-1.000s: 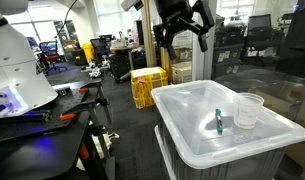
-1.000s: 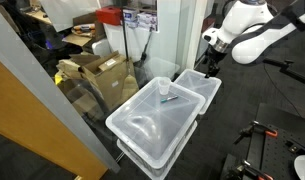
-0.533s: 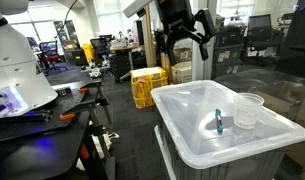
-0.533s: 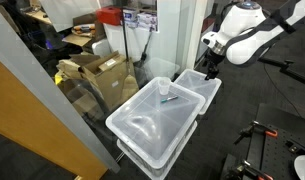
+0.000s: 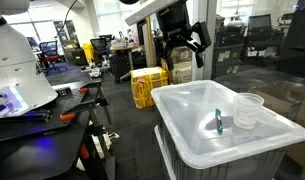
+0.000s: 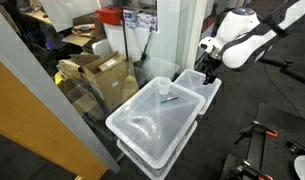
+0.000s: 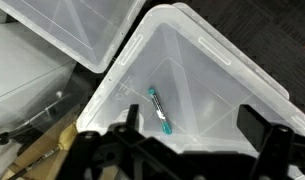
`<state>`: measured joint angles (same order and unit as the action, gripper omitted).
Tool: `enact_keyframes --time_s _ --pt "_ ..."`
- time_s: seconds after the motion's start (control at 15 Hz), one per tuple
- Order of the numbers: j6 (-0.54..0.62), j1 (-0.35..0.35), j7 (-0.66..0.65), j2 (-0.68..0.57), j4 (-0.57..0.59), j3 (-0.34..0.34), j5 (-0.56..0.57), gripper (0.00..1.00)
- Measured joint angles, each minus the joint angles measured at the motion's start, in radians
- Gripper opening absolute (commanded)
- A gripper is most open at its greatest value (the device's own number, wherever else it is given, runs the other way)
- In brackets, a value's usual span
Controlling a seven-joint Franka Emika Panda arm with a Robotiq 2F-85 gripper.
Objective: Move the marker to the left side of the storage box
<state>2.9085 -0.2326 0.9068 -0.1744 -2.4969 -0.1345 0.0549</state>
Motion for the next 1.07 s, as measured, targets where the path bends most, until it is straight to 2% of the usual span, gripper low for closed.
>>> enact_keyframes --time_s 0.2,0.53,1.07 --pt "0.010 -0.035 0.047 -0.045 0.016 0.053 -0.045 1.00" --pt "0.049 -0.084 0.088 -0.137 0.061 0.103 -0.045 1.00" --pt "0.167 -0.179 0.115 -0.287 0.139 0.182 0.011 1.00"
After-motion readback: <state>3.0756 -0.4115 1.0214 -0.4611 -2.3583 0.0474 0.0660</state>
